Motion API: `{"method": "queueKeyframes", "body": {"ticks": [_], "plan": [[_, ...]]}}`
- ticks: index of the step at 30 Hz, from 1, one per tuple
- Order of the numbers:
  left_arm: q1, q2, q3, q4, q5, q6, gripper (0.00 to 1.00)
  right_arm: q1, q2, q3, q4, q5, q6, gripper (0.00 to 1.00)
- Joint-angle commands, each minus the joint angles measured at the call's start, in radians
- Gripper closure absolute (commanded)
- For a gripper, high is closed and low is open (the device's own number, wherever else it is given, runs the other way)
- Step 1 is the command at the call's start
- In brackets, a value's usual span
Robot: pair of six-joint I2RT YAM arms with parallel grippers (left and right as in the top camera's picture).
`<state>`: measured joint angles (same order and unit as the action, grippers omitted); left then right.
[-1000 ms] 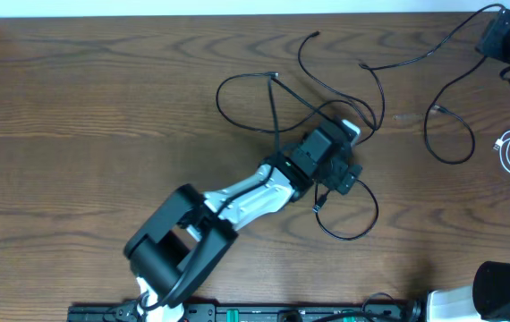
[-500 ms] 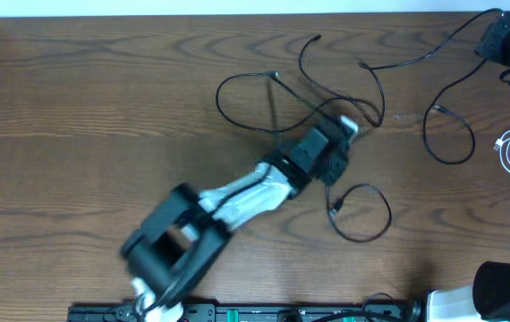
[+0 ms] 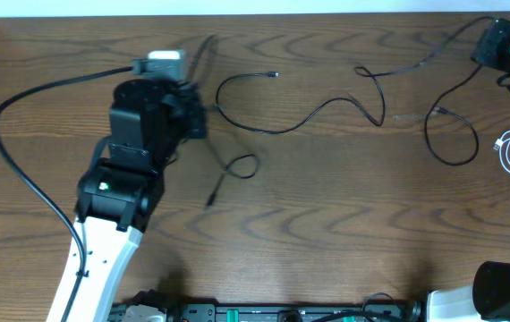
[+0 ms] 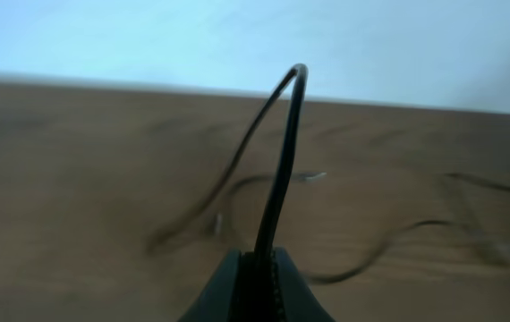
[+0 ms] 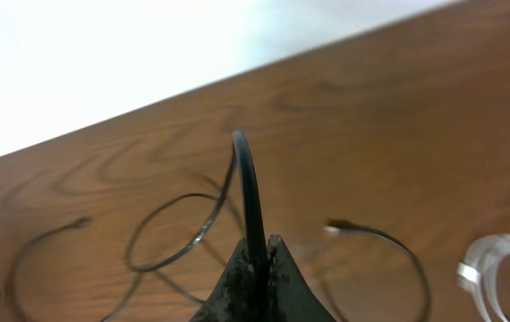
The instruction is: Untangle cables
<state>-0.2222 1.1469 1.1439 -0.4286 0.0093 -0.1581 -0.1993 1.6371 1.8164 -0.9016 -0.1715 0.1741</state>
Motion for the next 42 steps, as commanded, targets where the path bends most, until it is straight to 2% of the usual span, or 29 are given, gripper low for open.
{"method": "queueKeyframes", "body": {"ticks": [1, 4, 6, 11, 18, 22, 25, 27, 30, 32, 34, 39, 42], "plan": [[0.051, 0.021, 0.003, -0.089, -0.137, -0.005, 0.93, 0.05, -0.002, -0.001, 0.013, -0.201, -0.139, 0.99], [0.055, 0.079, 0.003, -0.207, -0.134, -0.005, 0.93, 0.181, 0.035, -0.002, -0.026, -0.201, -0.293, 0.99], [0.055, 0.111, 0.003, -0.256, -0.134, -0.005, 0.93, 0.246, 0.086, -0.003, -0.045, -0.202, -0.331, 0.99], [0.055, 0.153, 0.003, -0.325, -0.134, -0.004, 0.93, 0.383, 0.282, -0.003, -0.049, -0.203, -0.333, 0.99], [0.055, 0.153, 0.003, -0.331, -0.134, -0.004, 0.93, 0.45, 0.483, -0.003, -0.058, -0.167, -0.332, 0.98], [0.055, 0.153, 0.003, -0.33, -0.134, -0.004, 0.93, 0.45, 0.509, -0.003, -0.048, -0.098, -0.332, 0.84], [0.055, 0.153, 0.003, -0.33, -0.134, -0.004, 0.92, 0.449, 0.509, -0.003, -0.025, -0.017, -0.332, 0.51], [0.055, 0.153, 0.003, -0.33, -0.134, -0.004, 0.93, 0.449, 0.508, -0.002, -0.003, 0.045, -0.332, 0.37], [0.055, 0.153, 0.003, -0.331, -0.134, -0.004, 0.93, 0.45, 0.508, -0.002, 0.009, 0.21, -0.32, 0.28], [0.055, 0.153, 0.003, -0.331, -0.134, -0.004, 0.92, 0.449, 0.508, -0.003, 0.009, 0.286, -0.321, 0.29], [0.055, 0.153, 0.003, -0.331, -0.134, -0.004, 0.93, 0.448, 0.509, -0.007, -0.016, 0.267, -0.32, 0.34], [0.055, 0.153, 0.003, -0.334, -0.134, -0.004, 0.93, 0.448, 0.509, -0.072, -0.036, 0.143, -0.321, 0.36], [0.055, 0.153, 0.003, -0.334, -0.134, -0.004, 0.93, 0.448, 0.509, -0.126, -0.025, 0.13, -0.32, 0.43]]}}
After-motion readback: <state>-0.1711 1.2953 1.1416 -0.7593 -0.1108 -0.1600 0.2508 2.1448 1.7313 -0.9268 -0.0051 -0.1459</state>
